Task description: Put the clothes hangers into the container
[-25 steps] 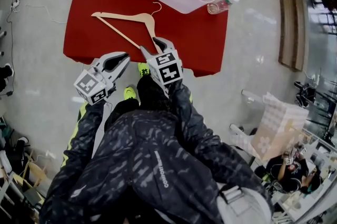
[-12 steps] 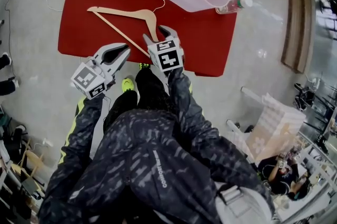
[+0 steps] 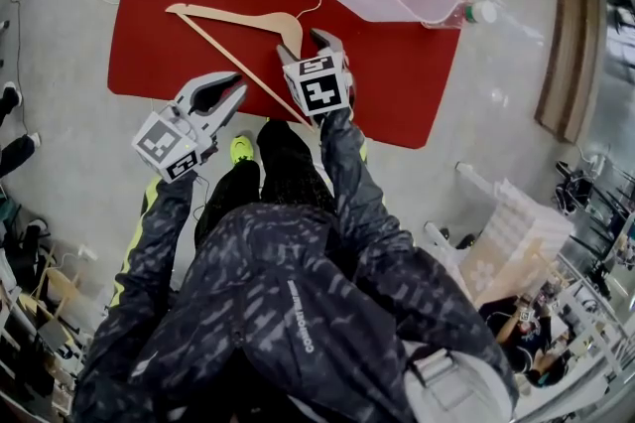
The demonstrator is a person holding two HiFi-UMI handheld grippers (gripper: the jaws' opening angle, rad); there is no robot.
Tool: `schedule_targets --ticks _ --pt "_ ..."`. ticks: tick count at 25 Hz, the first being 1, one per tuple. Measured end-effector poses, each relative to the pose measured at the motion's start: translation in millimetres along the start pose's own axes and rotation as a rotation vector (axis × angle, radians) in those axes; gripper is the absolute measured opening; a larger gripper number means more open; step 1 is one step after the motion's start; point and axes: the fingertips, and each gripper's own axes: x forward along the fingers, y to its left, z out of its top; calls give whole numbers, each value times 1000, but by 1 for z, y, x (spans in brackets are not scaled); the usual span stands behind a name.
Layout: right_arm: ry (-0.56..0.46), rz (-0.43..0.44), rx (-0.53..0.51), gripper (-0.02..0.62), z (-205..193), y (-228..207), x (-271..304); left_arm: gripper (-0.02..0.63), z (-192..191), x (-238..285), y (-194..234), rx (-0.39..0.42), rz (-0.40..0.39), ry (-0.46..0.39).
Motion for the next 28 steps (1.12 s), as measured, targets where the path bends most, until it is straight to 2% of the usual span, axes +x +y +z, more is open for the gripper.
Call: schedule_targets --ticks 4,9,14,21,28 --pt "31 -20 -72 253 0 1 7 54 1 -2 -2 -11 2 -3" --pt "37 -15 -70 252 6 2 16 55 1 -7 2 -21 2 0" --pt "44 -33 -172 242 9 14 9 55 9 -14 -3 -15 7 -13" --pt "65 -27 -154 219 12 21 8 55 9 -24 -5 -12 4 -10" --pt "18 -48 -125 193 9 9 -1 55 2 -19 -5 -4 13 -6"
